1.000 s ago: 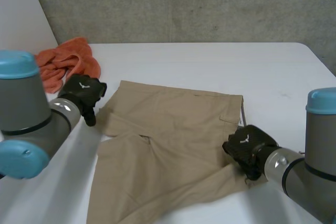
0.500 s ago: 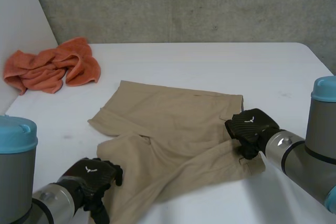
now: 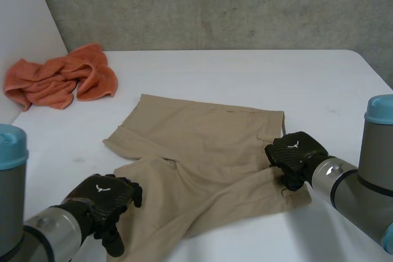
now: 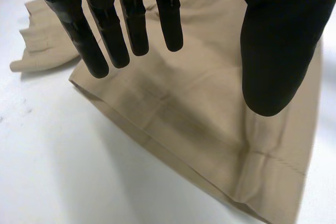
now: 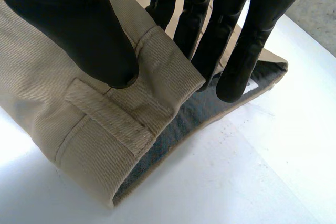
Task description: Fold the laundry.
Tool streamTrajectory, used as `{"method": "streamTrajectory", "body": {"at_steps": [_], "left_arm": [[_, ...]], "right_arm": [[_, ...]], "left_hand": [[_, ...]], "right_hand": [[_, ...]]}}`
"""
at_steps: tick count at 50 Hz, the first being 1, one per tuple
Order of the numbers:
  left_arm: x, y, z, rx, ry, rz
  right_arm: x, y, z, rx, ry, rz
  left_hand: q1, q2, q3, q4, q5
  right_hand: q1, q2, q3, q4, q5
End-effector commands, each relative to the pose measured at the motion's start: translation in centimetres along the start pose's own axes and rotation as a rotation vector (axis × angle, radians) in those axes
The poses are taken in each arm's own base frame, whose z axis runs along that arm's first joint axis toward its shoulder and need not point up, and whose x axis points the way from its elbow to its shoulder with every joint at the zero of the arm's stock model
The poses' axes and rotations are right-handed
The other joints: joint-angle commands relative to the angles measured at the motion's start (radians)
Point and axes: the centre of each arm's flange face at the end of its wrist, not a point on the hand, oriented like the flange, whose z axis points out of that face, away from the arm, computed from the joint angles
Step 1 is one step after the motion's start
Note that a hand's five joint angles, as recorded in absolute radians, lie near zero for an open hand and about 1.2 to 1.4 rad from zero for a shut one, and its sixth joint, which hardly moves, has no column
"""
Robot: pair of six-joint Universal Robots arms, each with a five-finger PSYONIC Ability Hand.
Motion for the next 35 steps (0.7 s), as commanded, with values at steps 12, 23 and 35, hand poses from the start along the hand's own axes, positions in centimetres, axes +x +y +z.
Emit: {"method": "streamTrajectory", "body": {"at_steps": [12, 23, 35], "left_arm": [[1.8, 3.7, 0.4, -0.164, 0.045, 0.034], [1.0, 1.5, 3.5, -0.044, -0.053, 0.047], [-4.2, -8.6, 11.1, 0.303, -0.281, 0.142]], "right_arm": [[0.1, 0.0, 0.1, 0.005, 0.008, 0.001], [0.2, -0.4, 0.1, 0.02, 0.015, -0.005], [1.5, -2.8, 1.5, 0.136, 0.08, -0.036]], "left_hand": [[0.01, 0.018, 0.015, 0.03, 0.032], [0.911, 0.919, 0.916, 0.931, 0.933], [0.911, 0.919, 0.916, 0.931, 0.933]], "right_hand": [[0.412, 0.22, 0.217, 0.206, 0.23], [0.412, 0.22, 0.217, 0.206, 0.23], [0.412, 0.22, 0.217, 0.206, 0.23]]}}
